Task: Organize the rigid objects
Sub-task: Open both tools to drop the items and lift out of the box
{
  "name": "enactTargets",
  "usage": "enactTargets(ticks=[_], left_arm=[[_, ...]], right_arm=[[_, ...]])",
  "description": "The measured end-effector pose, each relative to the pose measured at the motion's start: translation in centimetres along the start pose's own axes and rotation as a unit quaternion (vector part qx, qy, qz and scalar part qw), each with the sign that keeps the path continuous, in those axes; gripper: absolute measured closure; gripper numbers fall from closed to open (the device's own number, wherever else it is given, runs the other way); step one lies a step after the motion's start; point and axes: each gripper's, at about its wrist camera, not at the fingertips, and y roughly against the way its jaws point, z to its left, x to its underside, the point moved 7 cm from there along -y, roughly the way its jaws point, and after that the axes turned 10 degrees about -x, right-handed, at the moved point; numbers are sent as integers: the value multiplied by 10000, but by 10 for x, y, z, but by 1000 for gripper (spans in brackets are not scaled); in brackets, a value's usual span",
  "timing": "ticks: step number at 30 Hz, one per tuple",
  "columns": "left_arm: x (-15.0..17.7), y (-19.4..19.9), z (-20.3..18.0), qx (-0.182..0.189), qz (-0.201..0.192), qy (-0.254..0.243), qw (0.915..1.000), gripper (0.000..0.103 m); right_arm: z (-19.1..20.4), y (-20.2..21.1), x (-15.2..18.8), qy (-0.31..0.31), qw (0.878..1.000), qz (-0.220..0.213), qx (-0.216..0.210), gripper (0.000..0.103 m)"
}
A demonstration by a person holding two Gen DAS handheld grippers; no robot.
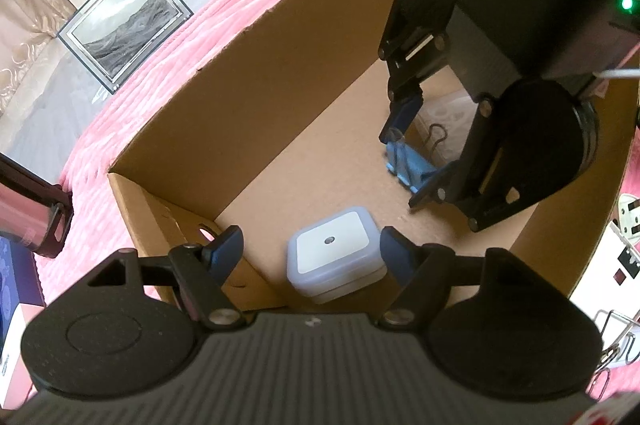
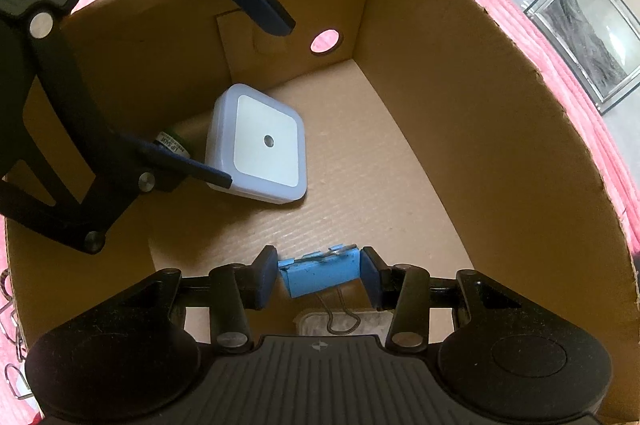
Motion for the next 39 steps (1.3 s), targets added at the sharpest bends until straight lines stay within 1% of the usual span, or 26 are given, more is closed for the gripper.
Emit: enactTargets(ticks=[6,10,12,15,18,20,22,25,27,30,32,34,38,39], left_arm=[[-1,5,1,-70,-111,23,9999,30],[-3,13,2,-83,-217,83,9997,30],[-4,20,4,-169,-304,88,9994,29],[-5,35,6,-233,-468,168,9985,29],[-6,55,8,-321,-699,309,9966,29],[-5,72,7,-361,-880,458,9944,29],[-3,89,6,-408,-1066,600,9916,26],[3,117,1,-489,-1386,864,9854,25],[9,134,-3,-523,-1590,1037,9804,25],[20,161,-13,-595,-1855,1426,9704,25],[29,176,-19,-639,-1988,1717,9628,25],[38,188,-26,-716,-2110,1982,9545,25],[61,218,-45,-914,-2457,2415,9343,25],[66,225,-51,-899,-2520,2519,9300,25]], right_arm=[[1,9,-2,-9,9998,-171,36,62],[6,23,1,12,9996,-266,76,62],[9,30,2,3,9993,-341,141,62],[14,52,4,-112,9977,-633,220,62],[21,83,8,-276,9931,-1078,373,60],[27,107,15,-514,9861,-1505,485,50],[36,129,24,-681,9783,-1887,522,46],[53,155,41,-861,9665,-2299,747,43],[66,171,52,-1036,9558,-2627,815,41],[91,192,73,-1164,9409,-3025,978,39],[107,204,84,-1240,9317,-3236,1091,38],[123,216,96,-1368,9197,-3490,1170,37],[154,237,119,-1643,8930,-3991,1276,35],[161,241,123,-1663,8890,-4055,1322,34]])
